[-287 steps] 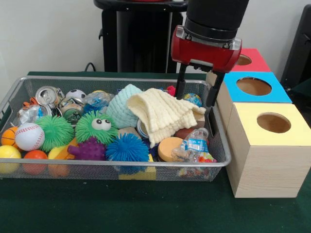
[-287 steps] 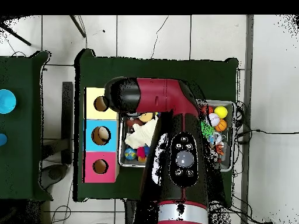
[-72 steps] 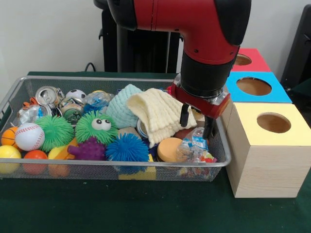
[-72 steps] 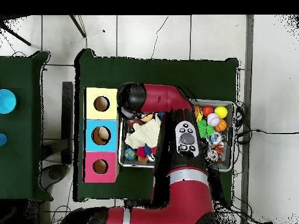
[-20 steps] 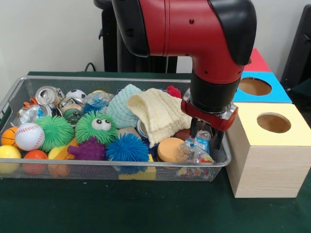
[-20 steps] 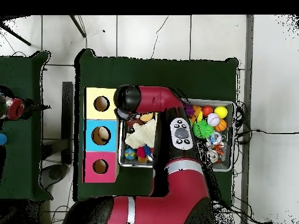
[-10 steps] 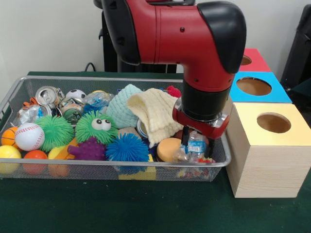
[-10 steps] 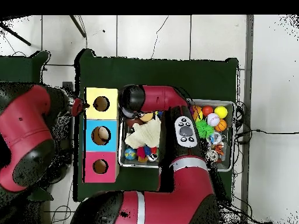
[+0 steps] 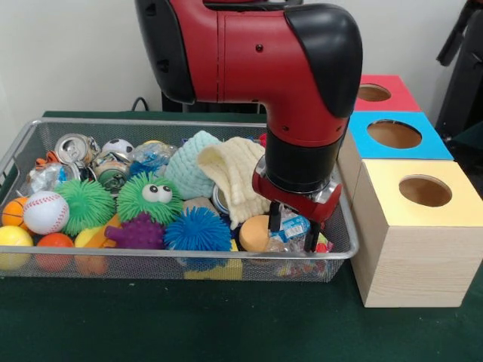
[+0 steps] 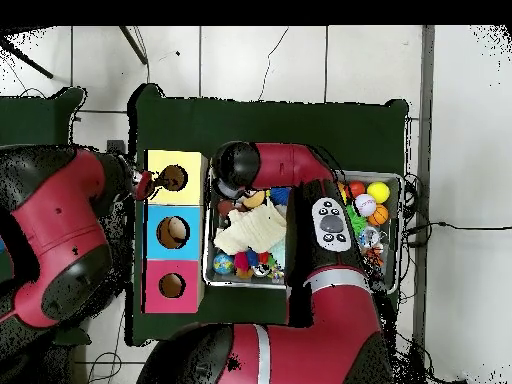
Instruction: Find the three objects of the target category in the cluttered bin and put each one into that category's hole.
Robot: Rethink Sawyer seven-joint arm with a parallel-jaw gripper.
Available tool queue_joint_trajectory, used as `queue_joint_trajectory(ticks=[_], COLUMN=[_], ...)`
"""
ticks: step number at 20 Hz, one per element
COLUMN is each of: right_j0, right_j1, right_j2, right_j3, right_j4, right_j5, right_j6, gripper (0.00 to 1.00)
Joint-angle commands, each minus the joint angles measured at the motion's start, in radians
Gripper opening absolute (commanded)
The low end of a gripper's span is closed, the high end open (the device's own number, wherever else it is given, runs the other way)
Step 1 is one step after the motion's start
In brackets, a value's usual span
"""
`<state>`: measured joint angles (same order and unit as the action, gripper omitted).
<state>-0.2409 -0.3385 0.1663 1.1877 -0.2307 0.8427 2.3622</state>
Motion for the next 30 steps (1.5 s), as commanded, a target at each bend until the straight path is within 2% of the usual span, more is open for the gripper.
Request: queue_joint_trajectory(ticks=[1, 5, 13, 18, 24, 30], right_j0=[-0.015, -0.016, -0.047, -0.060, -0.094, -0.107], right_j1=[-0.008, -0.038, -0.022, -0.012, 0.021, 0.018], right_j2=[0.093, 0.098, 0.151, 0.169, 0.231, 0.258], right_j3=[-0.009, 0.039, 0.039, 0.015, -0.014, 0.002], right_j4=[-0.059, -0.074, -0.105, -0.135, -0.159, -0.183], right_j5=[0.017, -0.011, -0.005, -0.003, 0.020, 0.011], right_j6=[-0.225, -0.226, -0.316, -0.341, -0.430, -0.436], gripper=[1.00, 1.00, 1.00, 1.00, 1.00, 1.00])
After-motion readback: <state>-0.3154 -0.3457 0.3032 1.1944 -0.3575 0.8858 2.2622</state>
